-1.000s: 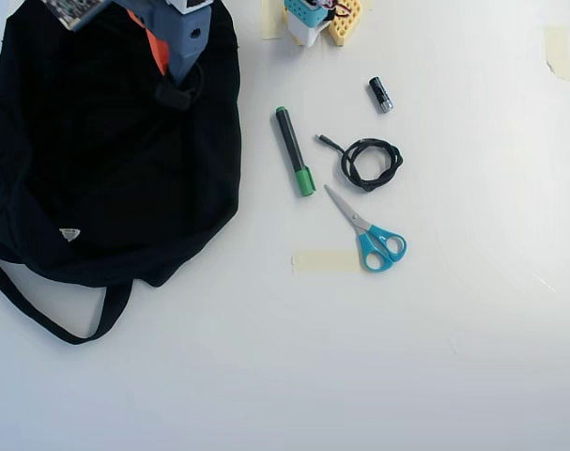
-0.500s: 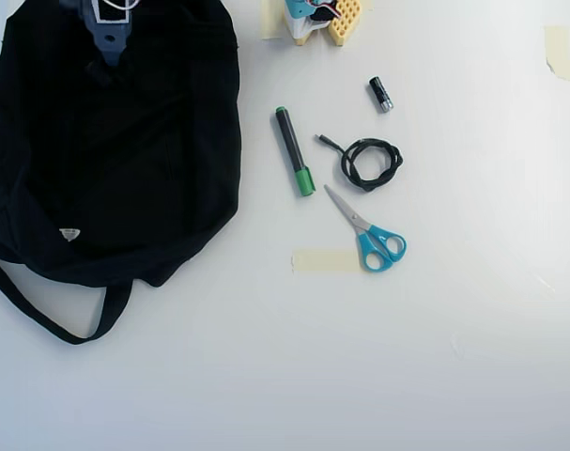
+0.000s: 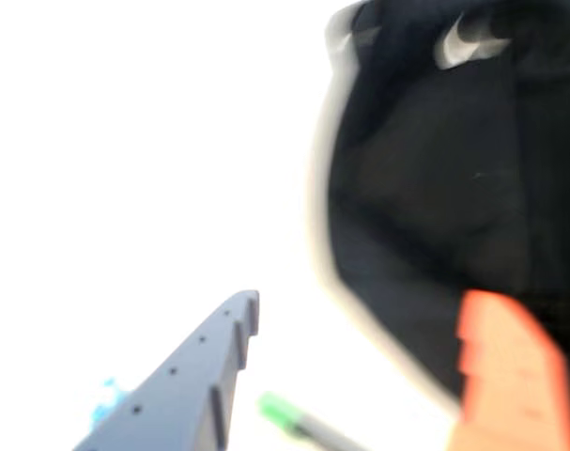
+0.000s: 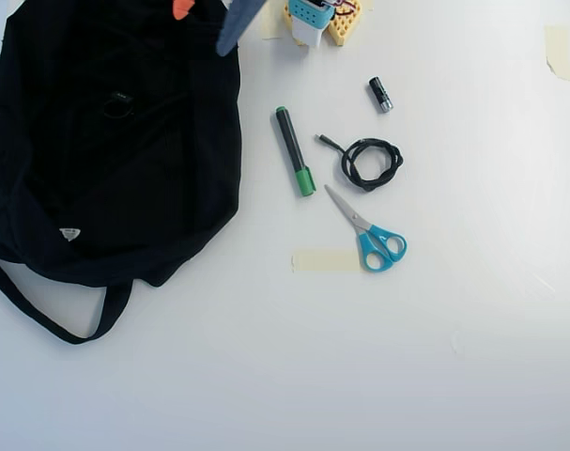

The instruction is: Put the bike light into the black bag

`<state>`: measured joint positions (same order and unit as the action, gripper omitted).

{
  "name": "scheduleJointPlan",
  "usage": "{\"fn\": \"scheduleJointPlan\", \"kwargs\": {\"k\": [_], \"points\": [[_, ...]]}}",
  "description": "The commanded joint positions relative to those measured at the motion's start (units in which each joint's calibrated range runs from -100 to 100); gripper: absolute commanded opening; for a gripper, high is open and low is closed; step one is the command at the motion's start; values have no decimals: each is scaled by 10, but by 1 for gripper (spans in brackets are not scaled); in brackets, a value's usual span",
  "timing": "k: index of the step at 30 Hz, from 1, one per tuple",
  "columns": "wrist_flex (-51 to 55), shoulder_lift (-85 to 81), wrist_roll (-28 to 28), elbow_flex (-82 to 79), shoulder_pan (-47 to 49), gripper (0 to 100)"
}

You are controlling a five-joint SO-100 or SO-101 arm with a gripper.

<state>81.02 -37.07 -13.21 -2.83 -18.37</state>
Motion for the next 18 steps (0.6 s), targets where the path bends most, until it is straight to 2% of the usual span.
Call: {"fn": "scheduleJointPlan", "kwargs": {"k": [1, 2, 3, 6, 11, 13, 18], "points": [[0, -16, -25, 6, 129, 12], [-5, -16, -27, -19, 160, 4], [-21, -13, -35, -62, 179, 2], [-25, -25, -69, -112, 198, 2], [-23, -72, -66, -168, 199, 2], [-24, -103, -44, -216, 202, 2], [-48, -185, 78, -366, 196, 2]]}}
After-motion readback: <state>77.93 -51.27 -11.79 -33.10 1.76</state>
